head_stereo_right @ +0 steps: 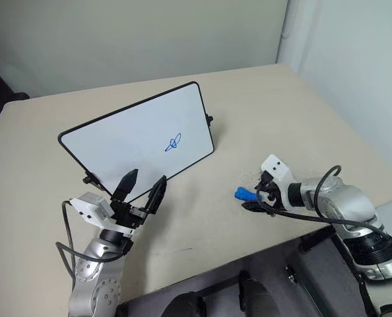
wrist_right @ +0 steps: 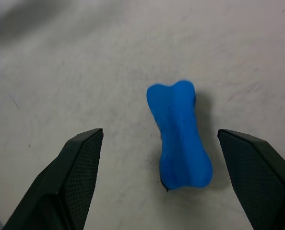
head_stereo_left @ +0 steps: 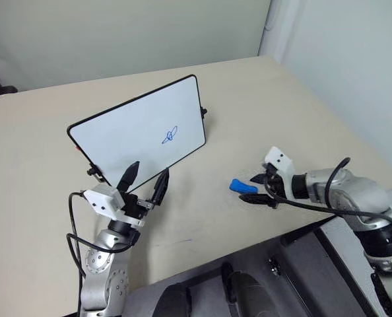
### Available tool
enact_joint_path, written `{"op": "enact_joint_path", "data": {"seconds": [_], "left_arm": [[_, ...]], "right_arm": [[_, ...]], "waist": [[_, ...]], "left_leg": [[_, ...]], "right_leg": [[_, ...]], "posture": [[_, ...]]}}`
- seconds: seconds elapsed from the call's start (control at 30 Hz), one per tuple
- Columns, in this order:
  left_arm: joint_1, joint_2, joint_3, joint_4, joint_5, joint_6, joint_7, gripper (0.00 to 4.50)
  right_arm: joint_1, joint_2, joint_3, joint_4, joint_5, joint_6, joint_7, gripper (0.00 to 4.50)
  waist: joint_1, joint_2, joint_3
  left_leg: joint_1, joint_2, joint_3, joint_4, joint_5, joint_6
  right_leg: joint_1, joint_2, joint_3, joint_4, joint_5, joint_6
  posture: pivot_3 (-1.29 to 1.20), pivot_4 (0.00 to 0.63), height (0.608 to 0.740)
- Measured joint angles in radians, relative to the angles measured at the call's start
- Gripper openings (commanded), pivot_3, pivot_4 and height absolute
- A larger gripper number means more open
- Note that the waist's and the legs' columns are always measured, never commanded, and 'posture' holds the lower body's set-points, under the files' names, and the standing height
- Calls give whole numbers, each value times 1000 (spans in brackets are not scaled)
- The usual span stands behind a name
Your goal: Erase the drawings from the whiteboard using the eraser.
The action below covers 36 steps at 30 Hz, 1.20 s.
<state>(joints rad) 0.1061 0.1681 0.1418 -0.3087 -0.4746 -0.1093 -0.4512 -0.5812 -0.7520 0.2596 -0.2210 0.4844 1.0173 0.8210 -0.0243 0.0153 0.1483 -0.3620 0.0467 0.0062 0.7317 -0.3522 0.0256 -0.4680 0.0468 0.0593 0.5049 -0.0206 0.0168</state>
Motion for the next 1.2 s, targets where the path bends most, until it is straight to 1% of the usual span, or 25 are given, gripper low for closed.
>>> {"op": "enact_joint_path", "data": {"seconds": [0.13,0.33,0.37,0.43,0.47,0.57,0.67,0.73,0.77,0.97,1.03,1.1,1.2], "left_arm": [[5,-8,-3,-2,3,-1,3,4500],[31,-15,-3,-14,3,-1,18,4500],[35,-15,-3,-17,3,-1,19,4500],[37,-15,-3,-25,3,-1,21,4500],[39,-15,-3,-32,3,-1,22,4500],[47,-18,-3,-37,3,-2,23,4500],[51,-20,-3,-38,3,-2,24,4500],[51,-22,-3,-40,3,-3,25,4500],[51,-23,-3,-41,3,-3,25,4500],[51,-27,-4,-41,3,-4,25,4500],[51,-27,-4,-41,3,-4,24,4500],[50,-26,-3,-41,3,-4,24,4500],[42,-25,-2,-41,2,-4,22,4500]], "right_arm": [[-45,4,63,63,-46,-25,36,4040],[-90,10,118,153,-109,-70,87,4040],[-95,13,121,162,-119,-75,95,3880],[-102,16,129,177,-135,-87,108,3459],[-106,16,136,182,-144,-95,120,3160],[-111,17,148,190,-169,-110,140,2021],[-112,17,155,196,-193,-126,158,978],[-112,17,157,197,-203,-136,172,459],[-112,16,157,196,-207,-139,178,312],[-93,15,156,165,-213,-143,206,277],[-82,32,136,149,-203,-143,206,277],[-77,77,93,129,-173,-138,196,277],[-84,191,8,120,-136,-135,127,277]], "waist": [[1,0,0],[1,0,0],[1,0,0],[1,0,0],[1,0,0],[1,0,0],[1,0,0],[1,0,0],[1,0,0],[1,0,0],[1,0,0],[0,0,0],[-1,0,0]], "left_leg": [[0,0,0,0,0,0],[0,0,0,0,0,0],[0,0,0,0,0,0],[0,0,0,0,0,0],[0,0,0,0,0,0],[0,0,0,0,0,0],[0,0,0,0,0,0],[0,0,0,0,0,0],[1,0,0,0,0,0],[1,0,0,0,0,0],[1,0,0,0,0,0],[1,0,0,0,0,0],[3,1,0,0,0,0]], "right_leg": [[0,0,0,0,0,0],[0,0,1,0,0,0],[0,0,1,0,0,0],[0,0,1,0,0,0],[0,0,1,0,0,0],[0,0,1,0,0,0],[0,0,2,0,0,0],[0,0,2,0,0,0],[0,0,3,0,0,0],[0,0,4,0,0,0],[0,0,4,0,0,-1],[0,0,5,1,1,-1],[1,0,5,1,1,-2]], "posture": [[0,150,740],[0,150,740],[0,150,740],[0,150,740],[0,150,740],[0,150,740],[0,150,740],[0,150,740],[0,150,740],[0,150,740],[0,150,740],[0,150,740],[0,150,740]]}}
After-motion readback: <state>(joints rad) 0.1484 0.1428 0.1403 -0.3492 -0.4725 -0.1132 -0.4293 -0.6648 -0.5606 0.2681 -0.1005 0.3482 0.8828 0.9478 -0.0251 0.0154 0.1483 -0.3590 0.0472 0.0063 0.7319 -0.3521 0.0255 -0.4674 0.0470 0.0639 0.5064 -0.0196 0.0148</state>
